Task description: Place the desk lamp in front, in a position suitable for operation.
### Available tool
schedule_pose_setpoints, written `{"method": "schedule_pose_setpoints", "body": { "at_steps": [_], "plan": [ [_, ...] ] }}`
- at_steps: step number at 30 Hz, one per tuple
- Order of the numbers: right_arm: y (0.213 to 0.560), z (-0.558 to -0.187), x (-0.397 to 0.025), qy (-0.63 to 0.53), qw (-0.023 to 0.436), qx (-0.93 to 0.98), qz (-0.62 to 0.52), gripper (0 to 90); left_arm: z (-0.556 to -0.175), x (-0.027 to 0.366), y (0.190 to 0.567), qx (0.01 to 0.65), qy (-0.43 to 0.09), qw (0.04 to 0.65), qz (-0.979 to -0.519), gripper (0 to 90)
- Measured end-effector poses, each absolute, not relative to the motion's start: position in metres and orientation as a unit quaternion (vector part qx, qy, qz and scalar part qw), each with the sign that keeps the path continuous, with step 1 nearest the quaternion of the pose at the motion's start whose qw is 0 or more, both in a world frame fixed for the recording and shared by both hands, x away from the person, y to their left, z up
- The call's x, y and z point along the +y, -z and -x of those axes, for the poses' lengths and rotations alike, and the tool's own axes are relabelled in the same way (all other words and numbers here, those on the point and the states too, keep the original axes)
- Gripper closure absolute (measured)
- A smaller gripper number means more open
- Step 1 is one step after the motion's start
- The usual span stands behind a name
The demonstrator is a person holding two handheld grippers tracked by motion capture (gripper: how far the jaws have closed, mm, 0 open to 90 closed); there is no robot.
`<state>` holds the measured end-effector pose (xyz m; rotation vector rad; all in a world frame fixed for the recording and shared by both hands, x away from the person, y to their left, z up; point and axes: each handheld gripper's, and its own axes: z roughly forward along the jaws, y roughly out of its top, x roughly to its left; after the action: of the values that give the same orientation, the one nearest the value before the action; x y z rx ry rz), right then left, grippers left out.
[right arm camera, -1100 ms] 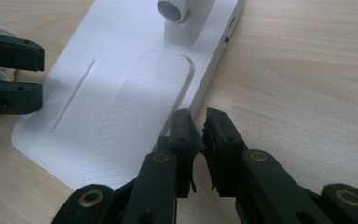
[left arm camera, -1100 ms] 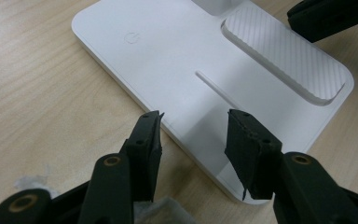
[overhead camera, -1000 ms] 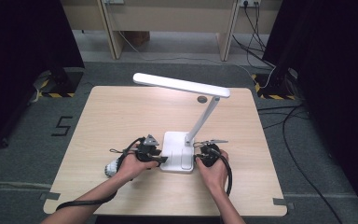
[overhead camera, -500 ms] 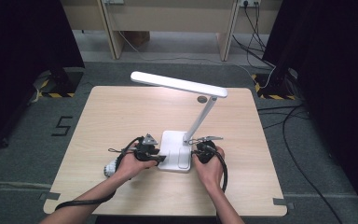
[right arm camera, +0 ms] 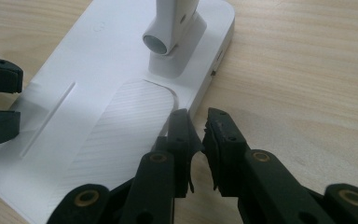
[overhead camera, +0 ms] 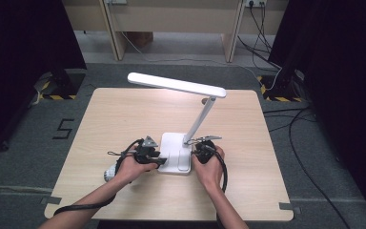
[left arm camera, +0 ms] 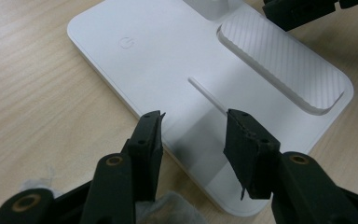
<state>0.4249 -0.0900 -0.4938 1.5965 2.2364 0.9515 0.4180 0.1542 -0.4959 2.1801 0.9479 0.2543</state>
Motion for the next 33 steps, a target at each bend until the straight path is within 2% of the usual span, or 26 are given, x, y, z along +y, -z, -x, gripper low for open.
{"method": "schedule_pose_setpoints", "body": {
  "at_steps": [4,10,17,26,33],
  "plan": [
    [0.495,-0.426,-0.087,-0.327,0.117,0.765,-0.542,78.2,-0.418,0.158,0.496,0.372,-0.098,0.367,-0.847,55.3],
    [0.488,-0.425,-0.093,-0.332,0.134,0.763,-0.538,68.0,-0.411,0.164,0.488,0.364,-0.102,0.397,-0.837,53.3],
    [0.478,-0.417,-0.11,-0.335,0.16,0.756,-0.539,60.8,-0.404,0.179,0.466,0.361,-0.137,0.421,-0.821,45.7],
    [0.484,-0.407,-0.125,-0.34,0.154,0.744,-0.554,57.6,-0.397,0.21,0.457,0.359,-0.168,0.408,-0.823,38.8],
    [0.489,-0.398,-0.133,-0.349,0.147,0.737,-0.56,56.6,-0.393,0.239,0.473,0.364,-0.153,0.405,-0.825,33.9]
  ]
}}
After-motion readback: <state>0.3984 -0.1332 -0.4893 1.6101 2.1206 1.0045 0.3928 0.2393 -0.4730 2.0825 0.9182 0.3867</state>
